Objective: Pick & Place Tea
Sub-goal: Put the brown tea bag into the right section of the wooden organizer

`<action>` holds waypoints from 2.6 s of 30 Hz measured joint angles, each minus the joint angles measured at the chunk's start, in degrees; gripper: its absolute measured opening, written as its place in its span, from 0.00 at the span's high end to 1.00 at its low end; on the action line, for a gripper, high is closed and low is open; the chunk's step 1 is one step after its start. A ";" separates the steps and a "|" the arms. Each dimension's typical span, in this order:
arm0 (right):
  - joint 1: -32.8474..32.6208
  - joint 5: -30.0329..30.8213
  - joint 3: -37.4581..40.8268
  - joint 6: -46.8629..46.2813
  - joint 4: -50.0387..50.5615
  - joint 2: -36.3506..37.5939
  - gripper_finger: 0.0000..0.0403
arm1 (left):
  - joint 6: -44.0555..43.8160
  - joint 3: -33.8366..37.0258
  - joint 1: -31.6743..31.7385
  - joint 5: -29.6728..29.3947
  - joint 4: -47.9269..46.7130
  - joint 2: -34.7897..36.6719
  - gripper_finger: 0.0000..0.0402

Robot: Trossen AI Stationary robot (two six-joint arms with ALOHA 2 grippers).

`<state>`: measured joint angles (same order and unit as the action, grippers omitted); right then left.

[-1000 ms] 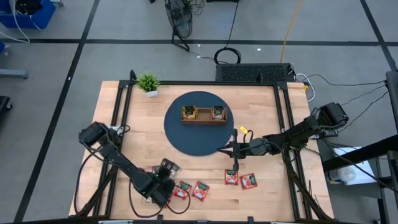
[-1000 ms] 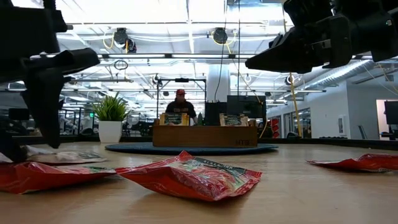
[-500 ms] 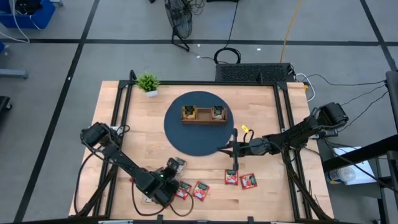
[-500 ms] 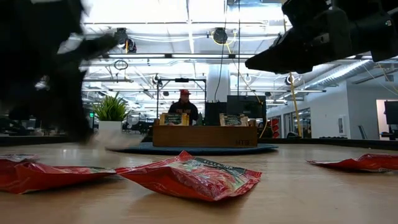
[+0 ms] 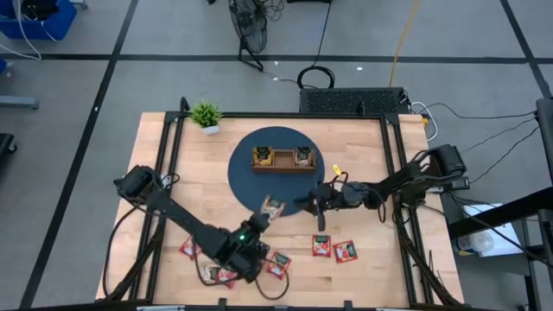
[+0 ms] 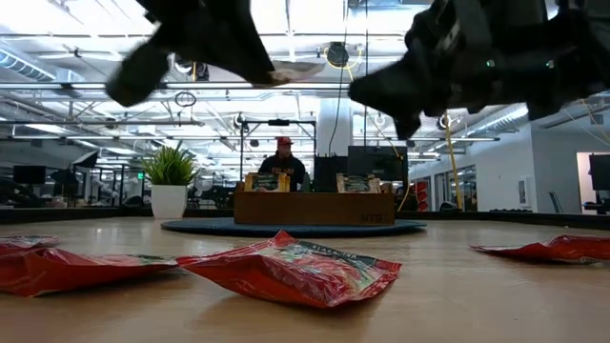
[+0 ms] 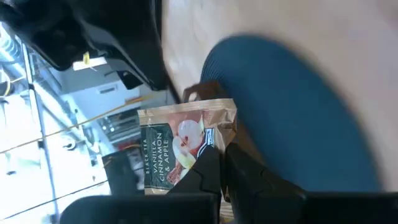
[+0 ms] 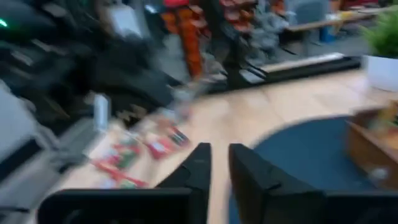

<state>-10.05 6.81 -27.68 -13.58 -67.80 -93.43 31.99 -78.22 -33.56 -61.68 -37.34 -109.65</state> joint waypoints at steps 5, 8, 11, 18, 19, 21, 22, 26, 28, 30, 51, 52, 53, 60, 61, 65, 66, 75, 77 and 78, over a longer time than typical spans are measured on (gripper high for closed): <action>2.10 -1.12 0.00 -4.16 -6.99 -3.27 0.67 | 5.33 -0.02 3.02 -1.38 0.87 0.00 0.98; 3.28 -1.16 0.00 -6.29 -7.43 -3.81 0.57 | 7.61 -0.01 4.13 -1.39 2.12 0.00 0.98; 4.18 -1.54 0.00 -7.76 -7.32 -4.06 0.51 | 9.85 -0.02 4.80 -1.34 4.45 0.00 0.97; 4.83 -6.82 -2.09 -8.29 -7.92 -4.02 0.50 | 9.92 -0.02 5.78 -0.57 5.02 0.00 0.98; 4.84 -7.22 -2.40 -8.28 -7.90 -4.02 0.50 | 9.90 -0.02 5.81 -0.19 5.01 0.02 0.98; 4.84 -8.37 -3.18 -8.21 -7.65 -4.02 0.52 | 9.88 -0.02 5.86 0.18 5.05 0.02 0.98; 4.84 -8.65 -3.58 -8.15 -7.50 -4.02 0.52 | 9.88 -0.02 5.86 0.18 5.05 0.02 0.97; 4.84 -8.66 -4.83 -7.32 -5.92 -4.02 0.56 | 9.79 -0.04 5.85 0.18 5.15 0.07 0.96; 4.94 -8.76 -5.37 -6.88 -4.48 -4.02 0.58 | 9.92 -0.04 5.86 0.18 5.55 0.09 0.97; 5.27 -9.38 -5.98 -6.79 -2.92 -4.02 0.60 | 10.07 -0.04 5.86 0.26 6.09 0.09 0.98; 8.39 -20.20 -11.26 1.47 10.60 -2.00 1.00 | -13.30 -0.11 7.50 14.99 16.86 0.70 0.81; 8.69 -19.59 -11.26 2.61 12.52 -0.95 1.00 | -15.68 -0.11 7.27 16.94 16.35 1.07 0.79; 8.99 -18.02 -11.26 3.89 15.46 0.32 1.00 | -17.46 -0.11 7.04 19.23 16.26 1.36 0.78; 12.77 -4.06 -11.22 19.50 34.11 9.32 1.00 | -18.96 6.00 4.76 36.08 27.01 5.97 0.75; 13.29 -3.07 -11.05 24.09 34.93 10.14 1.00 | -18.25 7.82 4.51 38.25 31.18 7.02 0.75; 16.03 -1.03 -9.04 34.50 32.46 11.11 1.00 | -17.50 17.68 3.94 43.44 46.13 13.19 0.75; 17.19 -0.90 -8.50 34.84 32.52 11.20 1.00 | -17.51 20.29 3.91 43.91 49.80 14.82 0.75; 28.94 -7.60 -3.84 33.43 27.05 9.32 1.00 | -17.68 42.28 4.33 48.48 78.04 27.41 0.75; 30.78 -10.03 -2.61 31.85 24.32 8.92 1.00 | -17.51 45.34 4.35 48.83 82.53 28.39 0.75; 31.41 -11.32 -1.98 30.93 23.39 8.72 1.00 | -17.61 46.50 4.49 49.19 84.77 28.63 0.75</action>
<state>21.36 -4.50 -29.67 17.35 -44.41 -84.72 14.38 -31.72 -29.07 -12.49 47.43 -81.02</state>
